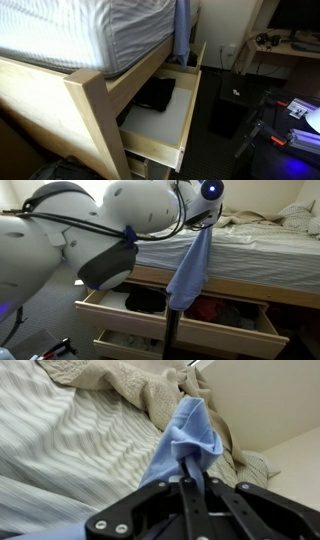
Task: Pick up the grey cloth from the first drawer and put it in the second drawer.
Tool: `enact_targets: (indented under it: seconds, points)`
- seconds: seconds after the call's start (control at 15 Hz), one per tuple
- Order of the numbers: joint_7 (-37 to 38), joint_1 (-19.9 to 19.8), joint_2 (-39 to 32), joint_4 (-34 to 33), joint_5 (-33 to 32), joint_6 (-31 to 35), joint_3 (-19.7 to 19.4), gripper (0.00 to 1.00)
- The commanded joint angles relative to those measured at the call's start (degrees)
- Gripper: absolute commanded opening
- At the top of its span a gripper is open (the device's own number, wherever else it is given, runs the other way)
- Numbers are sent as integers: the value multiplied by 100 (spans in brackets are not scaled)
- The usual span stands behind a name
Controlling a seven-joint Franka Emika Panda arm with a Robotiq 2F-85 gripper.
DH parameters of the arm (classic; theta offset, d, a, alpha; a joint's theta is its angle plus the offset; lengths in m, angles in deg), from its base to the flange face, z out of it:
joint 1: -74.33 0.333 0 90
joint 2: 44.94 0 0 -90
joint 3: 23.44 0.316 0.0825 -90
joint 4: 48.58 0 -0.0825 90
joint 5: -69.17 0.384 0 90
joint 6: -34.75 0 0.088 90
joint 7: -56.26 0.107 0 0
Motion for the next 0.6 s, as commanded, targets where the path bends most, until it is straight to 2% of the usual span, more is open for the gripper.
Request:
enact_targets:
  seconds: [0.0, 0.2, 0.53]
  points:
    - [-1180, -622, -804, -533, 366, -1029, 1324, 2]
    - [-1415, -865, -1196, -696, 573, -2005, 1748, 2]
    - [-903, -857, -1352, -626, 353, -2677, 1201, 2]
